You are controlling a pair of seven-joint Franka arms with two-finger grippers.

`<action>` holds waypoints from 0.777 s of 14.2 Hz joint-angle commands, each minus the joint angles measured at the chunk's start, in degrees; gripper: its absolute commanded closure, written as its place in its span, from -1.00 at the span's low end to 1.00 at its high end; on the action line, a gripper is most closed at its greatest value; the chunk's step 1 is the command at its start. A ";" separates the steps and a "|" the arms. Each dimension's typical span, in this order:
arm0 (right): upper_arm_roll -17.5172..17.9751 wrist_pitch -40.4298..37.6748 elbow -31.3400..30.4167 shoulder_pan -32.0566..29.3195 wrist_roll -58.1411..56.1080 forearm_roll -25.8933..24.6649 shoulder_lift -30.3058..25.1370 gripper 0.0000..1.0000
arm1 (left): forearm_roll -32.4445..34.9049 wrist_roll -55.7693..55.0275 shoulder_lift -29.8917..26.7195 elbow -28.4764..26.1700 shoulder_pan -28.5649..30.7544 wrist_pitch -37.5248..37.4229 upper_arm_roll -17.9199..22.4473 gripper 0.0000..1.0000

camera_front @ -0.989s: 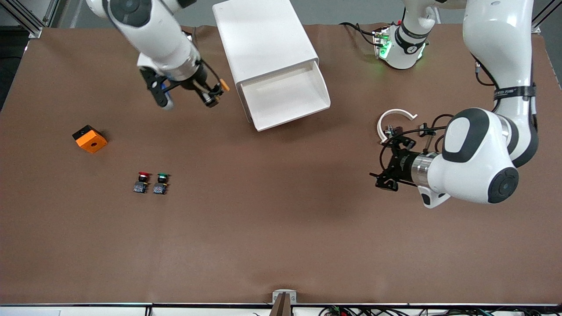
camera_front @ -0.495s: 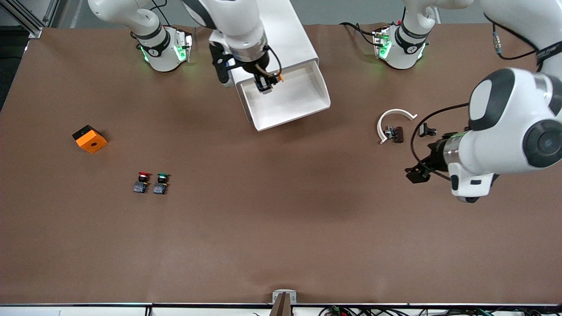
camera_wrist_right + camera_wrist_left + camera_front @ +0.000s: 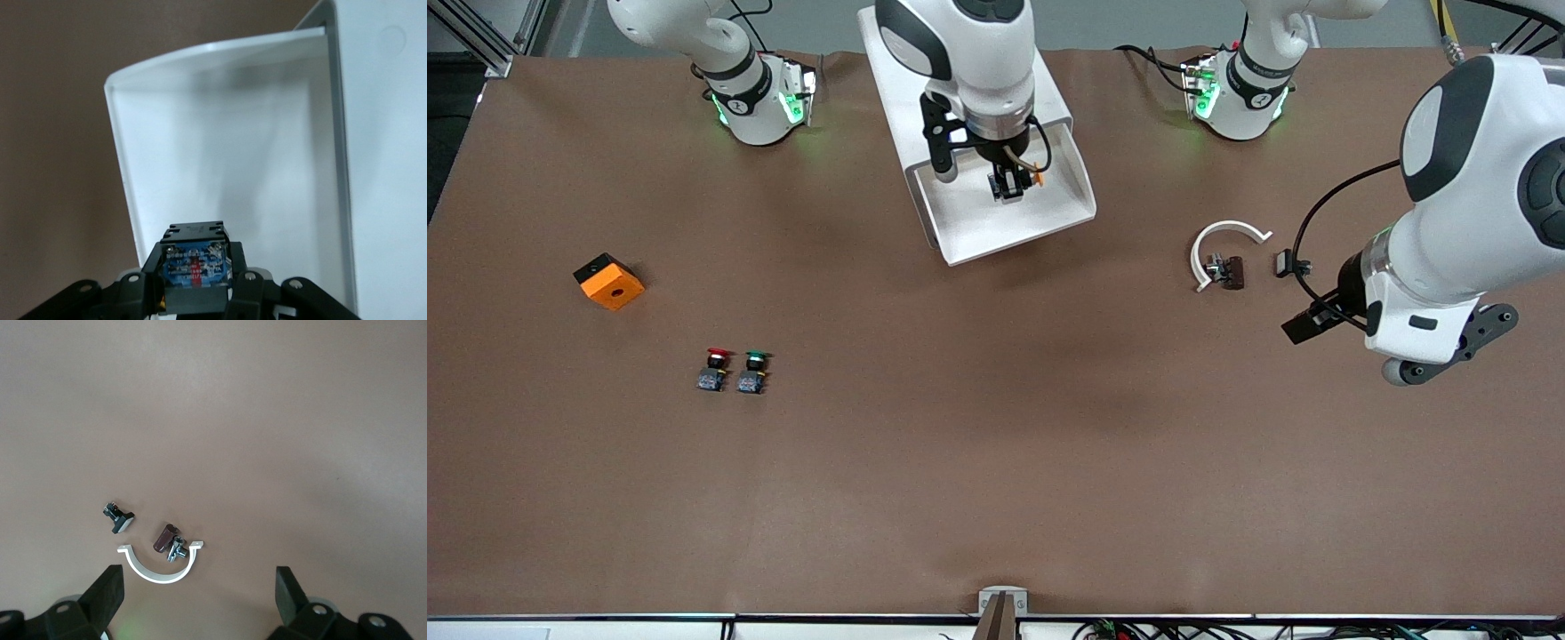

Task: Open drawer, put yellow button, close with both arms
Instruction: 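Lower the yellow button into the open drawer and open the right gripper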

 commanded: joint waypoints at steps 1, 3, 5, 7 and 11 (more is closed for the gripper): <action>-0.81 -0.68 2.60 2.39 4.29 -2.71 3.17 1.00 | 1.22 3.54 -3.30 -1.09 0.10 -0.08 0.43 -1.00; -0.81 0.55 2.87 3.36 6.75 -3.15 3.97 1.00 | 1.31 6.16 -4.53 -1.09 0.28 -0.16 0.52 -1.00; -0.89 0.64 3.66 4.33 8.42 -3.76 5.02 1.00 | 1.49 9.94 -5.41 -1.09 0.37 -0.25 0.70 -1.00; -0.81 0.64 4.19 4.59 9.31 -4.47 5.90 1.00 | 1.49 10.49 -6.47 -1.27 0.37 -0.34 0.52 -1.00; -0.89 0.73 5.76 5.56 11.06 -4.91 7.75 1.00 | 1.49 10.57 -7.35 -1.36 -0.07 -0.51 0.35 -1.00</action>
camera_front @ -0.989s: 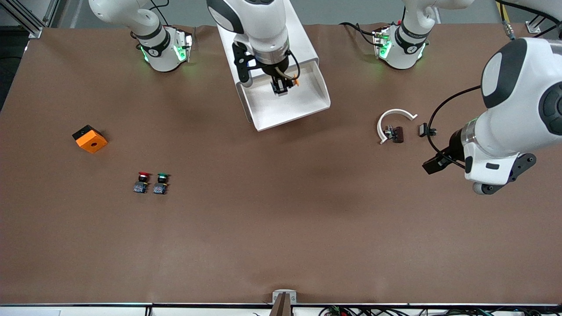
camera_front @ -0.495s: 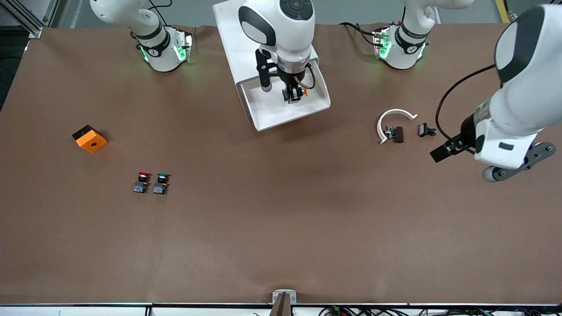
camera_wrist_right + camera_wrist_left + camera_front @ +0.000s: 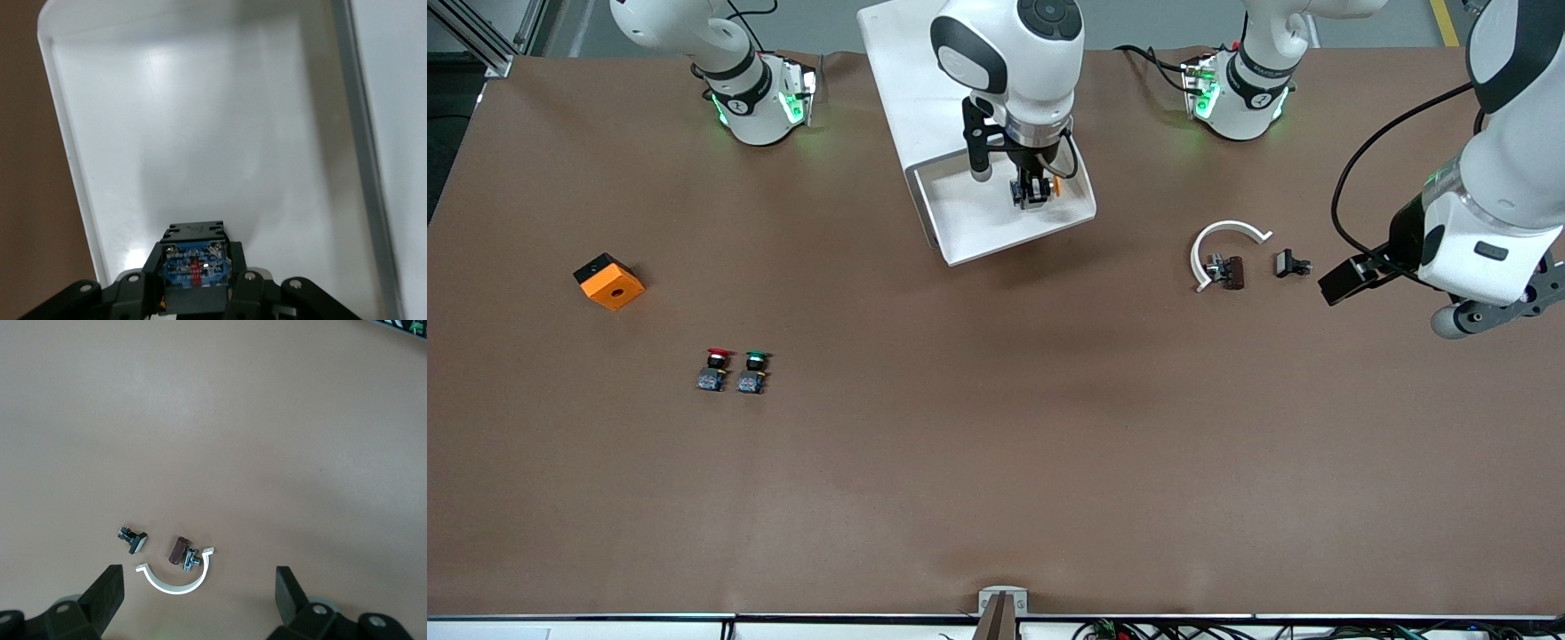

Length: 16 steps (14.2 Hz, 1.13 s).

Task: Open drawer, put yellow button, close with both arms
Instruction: 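Lower the yellow button into the open drawer and open the right gripper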

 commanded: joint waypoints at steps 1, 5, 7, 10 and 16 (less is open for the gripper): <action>-0.65 -0.48 3.32 1.59 2.80 -1.56 2.41 1.00 | 1.04 1.45 -1.59 -1.49 -0.67 -0.37 -0.10 -1.00; -0.56 -0.48 4.64 1.59 2.80 -1.39 3.64 1.00 | 0.95 1.72 -0.98 -5.87 -1.20 5.15 -4.75 -1.00; -0.56 -0.57 4.73 1.33 0.62 -1.21 3.64 -0.57 | 1.04 1.72 -0.81 -9.12 -1.20 9.89 -6.69 -1.00; -0.47 -0.66 5.95 1.33 -1.59 -0.77 3.64 -1.00 | 1.04 1.72 -0.02 -14.75 -1.38 19.03 -9.94 -1.00; -0.30 -5.30 8.85 -1.04 -15.89 4.58 1.71 -1.00 | 0.17 -0.90 10.17 -16.52 -8.84 30.73 -13.29 -1.00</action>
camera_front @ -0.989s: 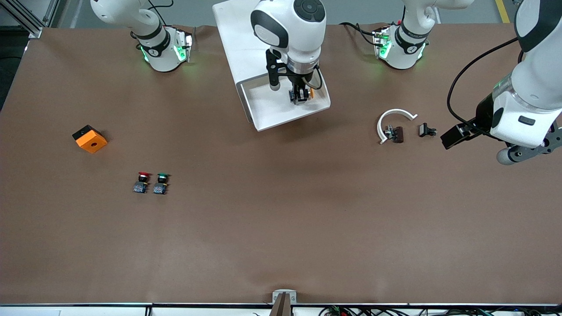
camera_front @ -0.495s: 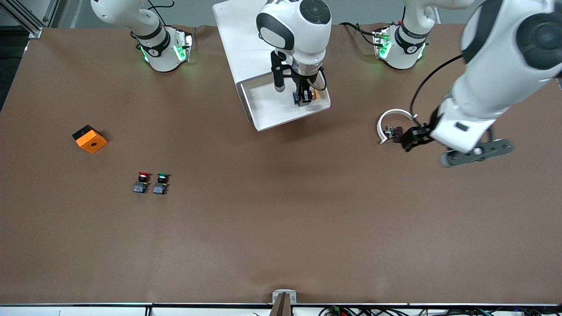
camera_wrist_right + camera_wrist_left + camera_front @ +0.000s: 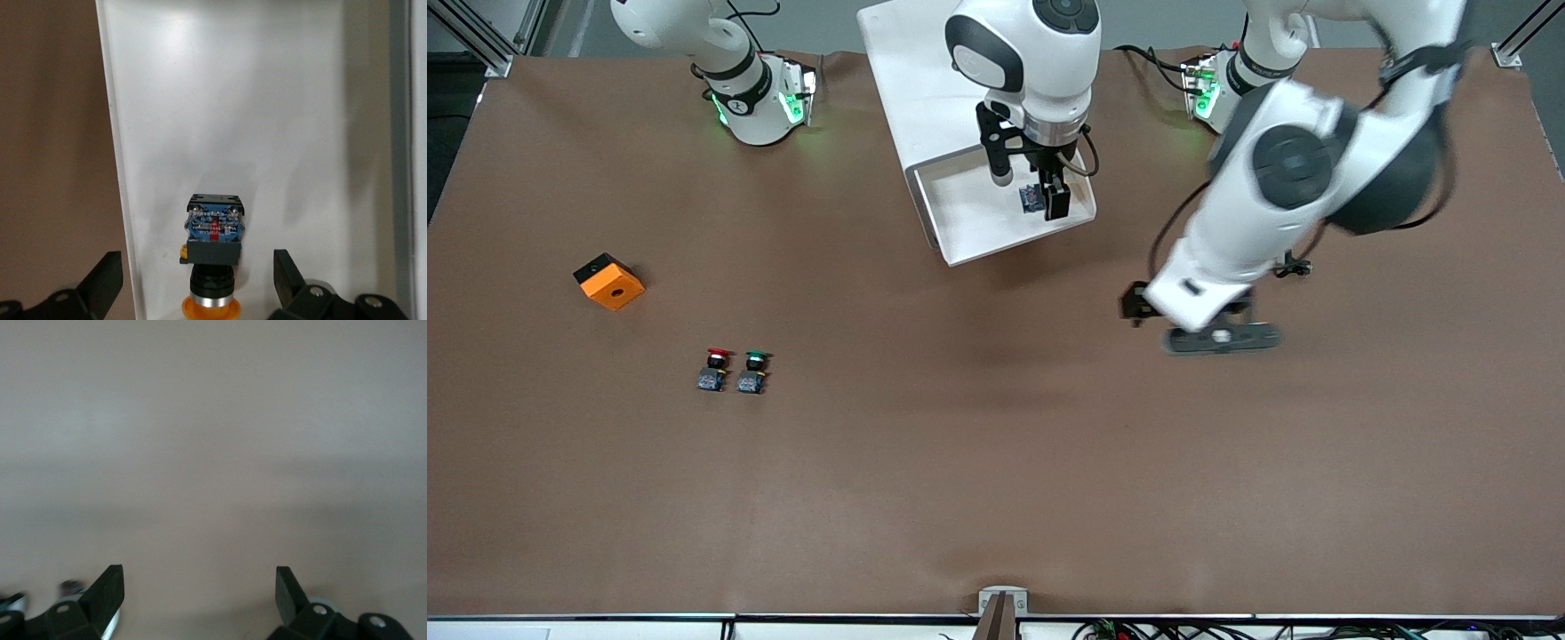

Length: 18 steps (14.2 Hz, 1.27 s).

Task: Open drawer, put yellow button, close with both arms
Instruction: 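Push the drawer shut with the left gripper while the right gripper lifts away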

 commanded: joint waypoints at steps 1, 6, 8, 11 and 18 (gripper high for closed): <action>0.14 -4.81 2.85 -1.96 -9.71 3.00 -1.42 -1.00 | 0.07 -3.66 4.67 0.51 -3.46 4.15 -0.26 -1.00; -0.22 -12.20 3.39 -3.45 -44.57 3.10 -4.32 -1.00 | -8.27 -8.43 6.79 -4.05 -6.72 8.89 -2.28 -1.00; -0.22 -13.09 3.39 -5.12 -55.57 3.27 -5.64 -1.00 | -8.63 -8.79 5.92 -6.15 -7.77 9.16 -3.16 -1.00; -0.39 -13.80 3.39 -6.62 -67.36 3.01 -6.00 -1.00 | -8.81 -8.79 2.76 -11.07 -7.51 9.16 -4.92 -1.00; -2.06 -13.89 3.30 -10.58 -113.93 -1.55 -6.08 -1.00 | -8.98 -15.20 0.12 -14.25 -7.07 8.55 -7.64 -1.00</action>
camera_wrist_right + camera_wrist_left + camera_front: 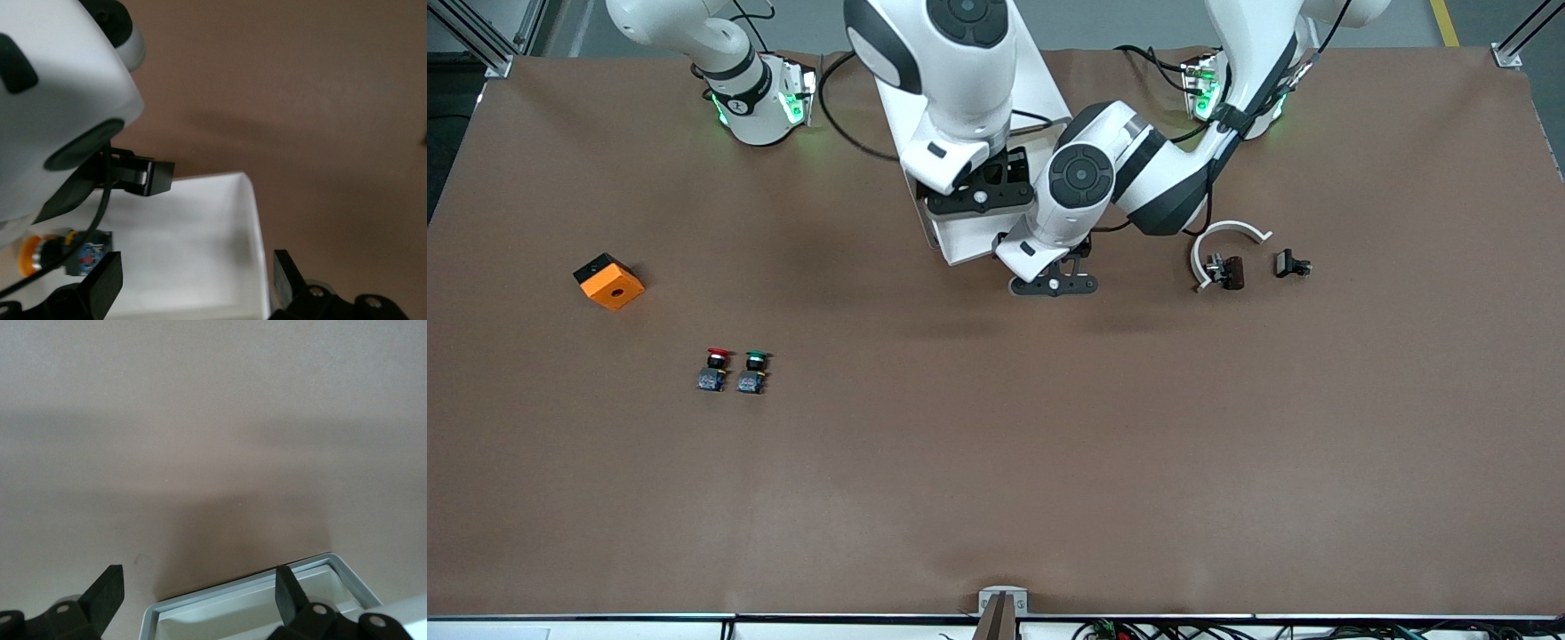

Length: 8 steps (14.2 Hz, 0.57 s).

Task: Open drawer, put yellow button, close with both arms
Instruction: 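Push the drawer shut with the left gripper while the right gripper lifts away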

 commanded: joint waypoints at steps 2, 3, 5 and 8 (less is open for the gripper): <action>0.24 0.41 -0.12 -2.05 -14.67 -4.45 -0.51 -1.00 | -0.50 -2.72 -2.39 -2.55 0.77 0.34 -1.59 -1.00; 0.24 0.59 -0.11 -3.37 -17.91 -4.54 -0.51 -1.00 | -0.67 -3.95 -2.39 -2.55 0.77 0.34 -1.94 -1.00; 0.16 1.12 -0.12 -5.65 -29.41 -6.64 -0.42 -1.00 | -2.86 -4.66 -2.30 -2.64 0.77 0.34 -2.82 -1.00; 0.24 3.05 -0.03 -12.24 -44.78 -6.12 -0.77 -1.00 | -4.71 -5.62 -2.48 -3.26 0.77 0.34 -3.87 -1.00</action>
